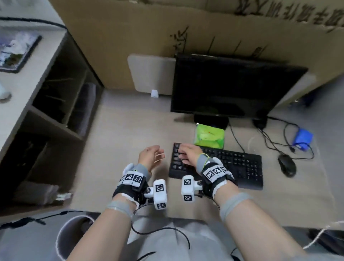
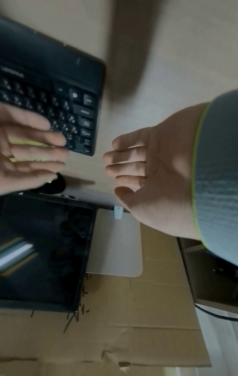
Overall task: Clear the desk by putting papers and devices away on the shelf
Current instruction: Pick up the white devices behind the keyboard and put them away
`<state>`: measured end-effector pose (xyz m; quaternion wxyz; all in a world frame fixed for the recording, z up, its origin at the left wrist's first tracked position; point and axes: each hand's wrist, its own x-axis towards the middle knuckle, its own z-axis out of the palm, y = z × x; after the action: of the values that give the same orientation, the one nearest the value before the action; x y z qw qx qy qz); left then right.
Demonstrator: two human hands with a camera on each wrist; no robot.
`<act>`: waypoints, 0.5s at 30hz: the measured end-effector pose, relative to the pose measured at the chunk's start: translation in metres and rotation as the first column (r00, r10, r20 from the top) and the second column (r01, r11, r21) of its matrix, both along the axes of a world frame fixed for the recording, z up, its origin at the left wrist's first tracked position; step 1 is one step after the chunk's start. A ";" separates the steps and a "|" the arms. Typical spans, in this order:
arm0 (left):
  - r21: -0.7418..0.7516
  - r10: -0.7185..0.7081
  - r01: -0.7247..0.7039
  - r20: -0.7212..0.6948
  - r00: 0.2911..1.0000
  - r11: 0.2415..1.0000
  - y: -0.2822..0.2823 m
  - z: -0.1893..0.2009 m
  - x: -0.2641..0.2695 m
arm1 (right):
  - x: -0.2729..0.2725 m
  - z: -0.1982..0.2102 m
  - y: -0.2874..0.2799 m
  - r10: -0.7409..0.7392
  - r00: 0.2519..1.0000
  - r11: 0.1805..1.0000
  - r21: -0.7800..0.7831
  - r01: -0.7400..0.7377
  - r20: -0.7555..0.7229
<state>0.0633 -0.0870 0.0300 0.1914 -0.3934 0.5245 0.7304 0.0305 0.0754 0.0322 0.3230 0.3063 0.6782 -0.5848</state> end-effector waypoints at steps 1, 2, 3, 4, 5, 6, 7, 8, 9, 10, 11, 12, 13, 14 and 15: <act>-0.001 -0.023 0.023 0.003 1.000 1.000 0.006 -0.001 -0.005 | 0.004 0.003 0.013 -0.026 0.999 0.999 0.028 0.025 0.027; -0.004 -0.041 0.041 0.005 0.999 0.999 0.012 -0.003 -0.009 | 0.009 0.004 0.028 -0.058 0.997 0.997 0.055 0.054 0.059; -0.006 -0.047 0.047 0.001 0.999 0.999 0.017 -0.003 -0.014 | 0.013 0.007 0.041 -0.092 0.992 0.993 0.086 0.084 0.089; -0.013 -0.043 0.043 -0.006 0.999 0.999 0.020 -0.003 -0.021 | 0.016 0.007 0.055 -0.137 0.984 0.986 0.116 0.124 0.117; -0.017 -0.039 0.039 -0.014 0.999 0.999 0.025 -0.002 -0.027 | 0.018 0.008 0.068 -0.177 0.974 0.977 0.148 0.156 0.138; -0.022 -0.040 0.039 -0.019 0.999 0.999 0.029 -0.001 -0.032 | 0.018 0.008 0.080 -0.222 0.963 0.965 0.174 0.195 0.151; -0.026 -0.043 0.043 -0.026 0.999 0.999 0.035 0.002 -0.037 | 0.017 0.008 0.091 -0.270 0.949 0.951 0.197 0.237 0.161; -0.034 -0.061 0.060 -0.033 0.998 0.998 0.042 0.003 -0.043 | 0.015 0.007 0.100 -0.314 0.937 0.935 0.219 0.278 0.152; -0.045 -0.083 0.081 -0.037 0.996 0.996 0.049 0.004 -0.046 | 0.012 0.006 0.106 -0.329 0.934 0.927 0.236 0.292 0.136; -0.061 -0.106 0.104 -0.036 0.994 0.993 0.055 0.004 -0.049 | 0.008 0.005 0.111 -0.333 0.935 0.921 0.253 0.296 0.120; -0.076 -0.124 0.122 -0.034 0.992 0.990 0.061 0.003 -0.054 | 0.002 0.005 0.115 -0.325 0.940 0.920 0.266 0.289 0.104; -0.088 -0.138 0.135 -0.030 0.990 0.987 0.066 -0.001 -0.058 | -0.005 0.003 0.118 -0.312 0.945 0.919 0.284 0.273 0.099; -0.099 -0.150 0.147 -0.023 0.988 0.984 0.071 -0.003 -0.061 | -0.013 0.002 0.121 -0.301 0.949 0.919 0.294 0.263 0.091; -0.116 -0.157 0.154 -0.016 0.987 0.981 0.074 -0.005 -0.064 | -0.023 -0.003 0.124 -0.276 0.957 0.923 0.300 0.239 0.086; -0.129 -0.156 0.154 -0.007 0.988 0.980 0.076 -0.008 -0.066 | -0.032 -0.008 0.126 -0.238 0.968 0.931 0.305 0.202 0.083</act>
<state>-0.0028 -0.0107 0.0225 0.2178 -0.3567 0.6010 0.6813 -0.0010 0.2017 0.0239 0.2460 0.4592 0.6984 -0.4908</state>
